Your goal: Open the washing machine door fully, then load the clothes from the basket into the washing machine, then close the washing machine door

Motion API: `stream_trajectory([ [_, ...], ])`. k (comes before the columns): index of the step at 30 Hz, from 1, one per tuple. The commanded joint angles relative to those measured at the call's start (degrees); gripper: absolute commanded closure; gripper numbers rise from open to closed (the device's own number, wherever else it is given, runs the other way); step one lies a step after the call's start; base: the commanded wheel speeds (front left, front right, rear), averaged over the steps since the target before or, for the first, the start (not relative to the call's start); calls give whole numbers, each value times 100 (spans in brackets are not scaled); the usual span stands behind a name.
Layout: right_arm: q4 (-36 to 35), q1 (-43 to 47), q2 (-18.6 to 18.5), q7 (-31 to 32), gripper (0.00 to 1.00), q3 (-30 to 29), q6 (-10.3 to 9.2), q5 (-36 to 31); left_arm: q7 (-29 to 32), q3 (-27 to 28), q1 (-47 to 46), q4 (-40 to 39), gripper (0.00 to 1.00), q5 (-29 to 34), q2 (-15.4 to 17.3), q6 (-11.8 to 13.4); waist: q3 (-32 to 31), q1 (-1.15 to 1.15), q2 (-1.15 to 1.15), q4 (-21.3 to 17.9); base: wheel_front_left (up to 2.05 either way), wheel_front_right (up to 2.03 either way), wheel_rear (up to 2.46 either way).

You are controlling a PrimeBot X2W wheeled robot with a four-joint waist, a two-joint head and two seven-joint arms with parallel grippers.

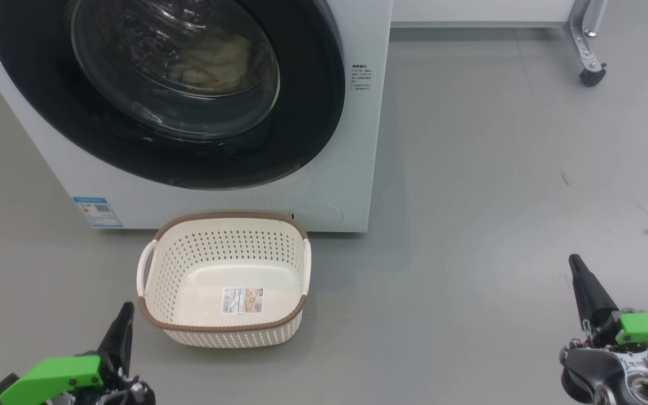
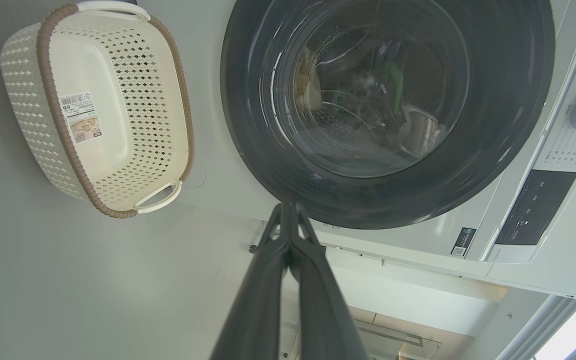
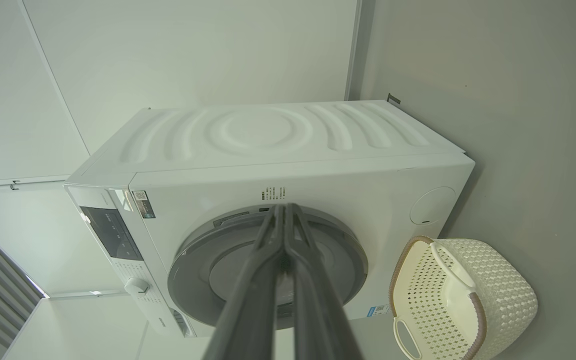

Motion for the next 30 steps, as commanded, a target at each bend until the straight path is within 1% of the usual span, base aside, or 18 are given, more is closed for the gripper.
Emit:
stream_trajectory([
  [1,-179,-316,-38,18,100,85,-15,-43,30,218,-159,-163,100,57,53,-40,0,0,0,0,0,0,0],
  [30,-179,-317,-31,26,100,76,-15,-51,36,225,-160,-163,100,63,48,-40,0,0,0,0,0,0,0],
])
